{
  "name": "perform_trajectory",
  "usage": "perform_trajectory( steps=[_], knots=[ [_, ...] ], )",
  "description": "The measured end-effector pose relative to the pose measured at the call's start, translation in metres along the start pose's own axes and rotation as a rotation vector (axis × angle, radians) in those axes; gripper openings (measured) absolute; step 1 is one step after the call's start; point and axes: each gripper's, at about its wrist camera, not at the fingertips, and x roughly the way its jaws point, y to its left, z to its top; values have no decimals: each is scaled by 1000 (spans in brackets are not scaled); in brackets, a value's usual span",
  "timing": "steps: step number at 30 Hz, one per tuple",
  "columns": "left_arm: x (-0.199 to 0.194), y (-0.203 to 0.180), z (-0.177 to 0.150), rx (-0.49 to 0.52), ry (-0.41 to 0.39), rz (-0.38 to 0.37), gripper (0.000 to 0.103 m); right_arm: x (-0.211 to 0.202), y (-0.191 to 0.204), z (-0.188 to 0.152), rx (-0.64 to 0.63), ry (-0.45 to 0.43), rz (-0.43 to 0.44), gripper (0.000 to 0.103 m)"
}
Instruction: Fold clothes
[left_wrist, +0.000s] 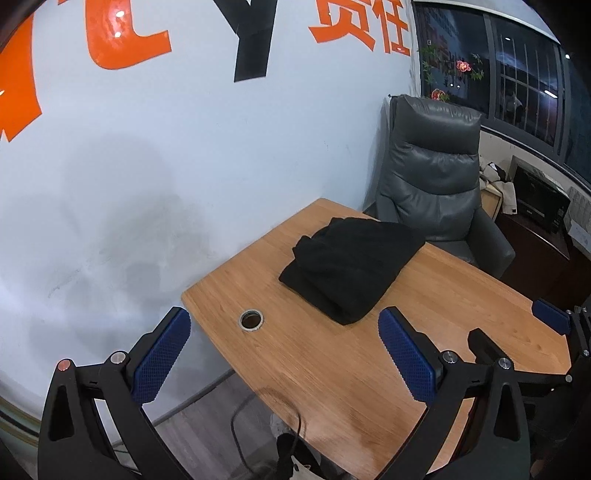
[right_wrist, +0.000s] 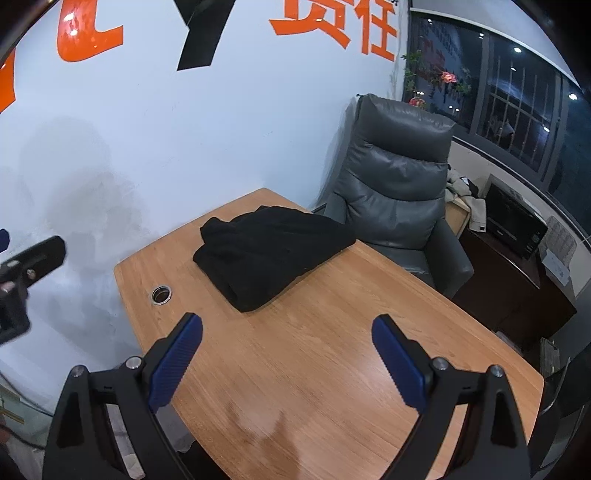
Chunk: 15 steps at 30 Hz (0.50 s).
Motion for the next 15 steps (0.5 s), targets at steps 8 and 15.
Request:
perform_trajectory(
  steps=[8, 15],
  knots=[
    [19, 2, 4, 1, 29, 2, 103, 11, 7, 8, -29, 15, -10, 96],
    [43, 9, 3, -24, 70, 2, 103, 27, 18, 11, -66, 48, -8, 96]
  ],
)
